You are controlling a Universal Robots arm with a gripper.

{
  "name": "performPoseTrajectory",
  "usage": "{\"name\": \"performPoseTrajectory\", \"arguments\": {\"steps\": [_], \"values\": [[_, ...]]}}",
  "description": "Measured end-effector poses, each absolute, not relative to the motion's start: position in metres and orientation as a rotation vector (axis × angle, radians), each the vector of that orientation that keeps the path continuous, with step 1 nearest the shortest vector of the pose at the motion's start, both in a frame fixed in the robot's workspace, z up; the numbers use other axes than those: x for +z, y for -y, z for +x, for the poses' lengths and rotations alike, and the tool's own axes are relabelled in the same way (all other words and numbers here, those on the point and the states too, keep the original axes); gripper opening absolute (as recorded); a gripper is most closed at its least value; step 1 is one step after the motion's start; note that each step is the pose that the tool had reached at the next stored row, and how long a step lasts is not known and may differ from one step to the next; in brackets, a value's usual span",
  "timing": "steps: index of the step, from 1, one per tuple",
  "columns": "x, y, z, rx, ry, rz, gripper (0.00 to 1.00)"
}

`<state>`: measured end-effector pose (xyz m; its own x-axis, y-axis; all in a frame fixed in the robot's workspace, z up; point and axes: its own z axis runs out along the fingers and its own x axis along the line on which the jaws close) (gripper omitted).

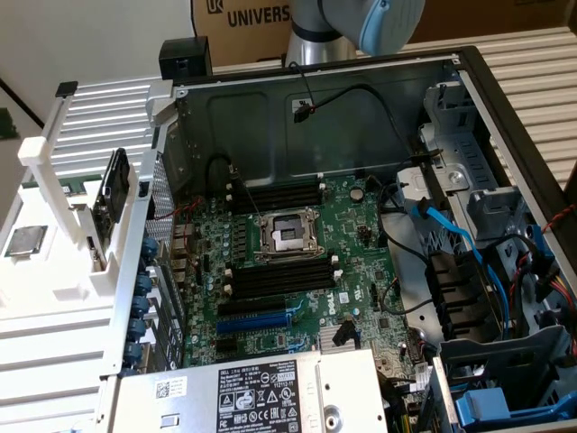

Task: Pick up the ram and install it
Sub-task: 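Pick up the ram and move it above insertion slot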

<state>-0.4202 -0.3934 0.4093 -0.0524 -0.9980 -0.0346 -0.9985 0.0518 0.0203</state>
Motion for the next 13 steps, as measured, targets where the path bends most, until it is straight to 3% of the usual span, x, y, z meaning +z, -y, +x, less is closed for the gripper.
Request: {"name": "performPoseTrajectory", "arguments": {"steps": [13], "values": [[0.413,0.395,-0.387,0.063,-2.277,-2.161,0.12]]}}
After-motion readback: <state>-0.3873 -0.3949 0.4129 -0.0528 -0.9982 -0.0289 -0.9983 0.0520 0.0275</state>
